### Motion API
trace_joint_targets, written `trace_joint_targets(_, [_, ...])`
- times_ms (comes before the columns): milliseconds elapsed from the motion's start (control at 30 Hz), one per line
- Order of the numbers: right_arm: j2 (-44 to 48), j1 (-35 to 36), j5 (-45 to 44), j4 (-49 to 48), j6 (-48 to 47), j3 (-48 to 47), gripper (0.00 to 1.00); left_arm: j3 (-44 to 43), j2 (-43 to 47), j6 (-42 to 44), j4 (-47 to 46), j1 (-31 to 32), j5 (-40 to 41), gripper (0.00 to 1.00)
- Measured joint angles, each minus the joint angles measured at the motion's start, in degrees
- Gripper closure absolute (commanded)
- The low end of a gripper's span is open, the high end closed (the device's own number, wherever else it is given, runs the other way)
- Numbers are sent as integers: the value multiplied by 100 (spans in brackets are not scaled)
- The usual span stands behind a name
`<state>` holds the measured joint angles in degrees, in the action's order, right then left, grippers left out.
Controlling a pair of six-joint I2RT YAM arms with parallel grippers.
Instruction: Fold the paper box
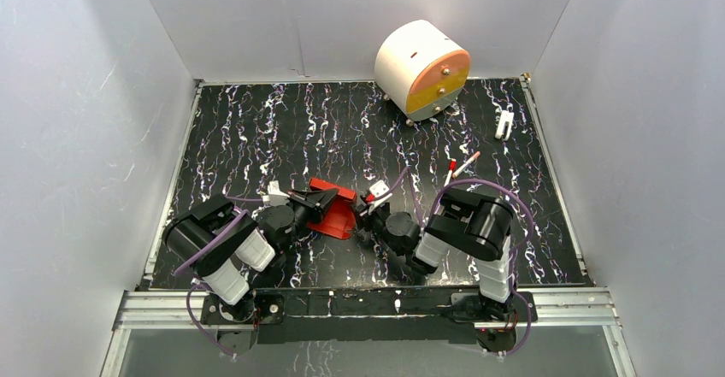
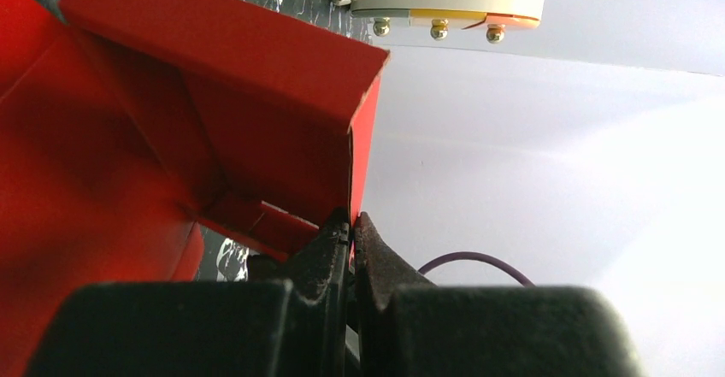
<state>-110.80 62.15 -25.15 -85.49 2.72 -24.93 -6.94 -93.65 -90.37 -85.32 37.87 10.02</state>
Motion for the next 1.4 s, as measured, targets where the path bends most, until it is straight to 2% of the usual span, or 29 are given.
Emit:
trace_joint_targets(433, [-398,20,-149,-216,-518,-164,56,42,-11,-166,2,229,177,100])
trace_joint_targets(633, [-511,17,-195,-278,-763,-245,63,48,-35,-245,2,238,275,100])
trace_joint_targets(900, [-544,13,-256,-282,-938,-282,77,68,-31,-271,4,256,297,99])
trace_joint_targets(1167, [-540,-4,-278,-302,-1003,-280,86,219,382,-120,284,321,144,67])
trace_joint_targets(1400, [-328,-83,-140,-302,-999,-260,89,387,1974,380,1366,365,-13,51])
